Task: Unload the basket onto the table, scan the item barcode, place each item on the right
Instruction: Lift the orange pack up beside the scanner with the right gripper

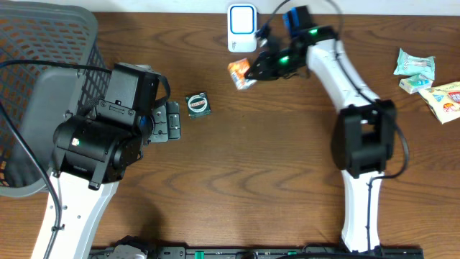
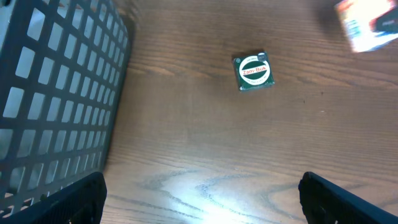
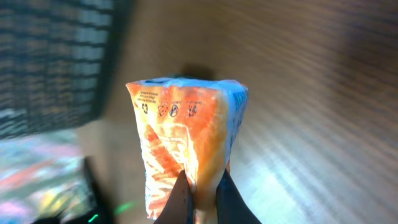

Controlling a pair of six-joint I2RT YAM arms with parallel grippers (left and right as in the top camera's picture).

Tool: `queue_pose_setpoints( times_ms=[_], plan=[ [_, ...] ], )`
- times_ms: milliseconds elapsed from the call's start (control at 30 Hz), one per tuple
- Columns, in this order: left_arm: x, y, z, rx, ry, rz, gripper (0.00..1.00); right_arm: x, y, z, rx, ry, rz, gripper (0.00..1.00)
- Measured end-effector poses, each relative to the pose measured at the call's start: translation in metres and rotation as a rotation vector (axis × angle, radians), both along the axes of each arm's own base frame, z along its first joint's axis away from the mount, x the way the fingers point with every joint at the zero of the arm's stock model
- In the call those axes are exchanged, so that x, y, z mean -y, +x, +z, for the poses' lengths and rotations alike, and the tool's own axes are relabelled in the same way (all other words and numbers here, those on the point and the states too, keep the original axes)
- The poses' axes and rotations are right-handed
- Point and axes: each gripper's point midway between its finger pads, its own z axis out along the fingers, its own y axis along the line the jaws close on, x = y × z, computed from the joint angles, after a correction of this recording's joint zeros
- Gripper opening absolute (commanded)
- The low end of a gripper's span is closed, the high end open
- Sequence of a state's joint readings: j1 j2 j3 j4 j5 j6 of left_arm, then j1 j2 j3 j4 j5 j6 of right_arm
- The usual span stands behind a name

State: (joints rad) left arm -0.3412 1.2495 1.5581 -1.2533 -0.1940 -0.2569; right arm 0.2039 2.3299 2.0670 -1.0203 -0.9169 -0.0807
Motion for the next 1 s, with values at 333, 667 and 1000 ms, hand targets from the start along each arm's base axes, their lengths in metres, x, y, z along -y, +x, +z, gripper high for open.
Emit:
queue_pose_setpoints(
  times_ms=[333,667,1000],
  plan=[
    [0.0,0.0,0.0,0.0,0.0,0.0,0.98,0.062,-0.011,0.042,0.013,0.277,0.022,0.01],
    [0.0,0.0,0.0,0.0,0.0,0.0,0.98,0.064,-0.036,0.059,0.025,0.373,0.081,0.01],
    [0.0,0.0,0.0,0.0,0.0,0.0,0.98,0.029,-0.053,0.068,0.135,0.435,0.209,0.01]
  ],
)
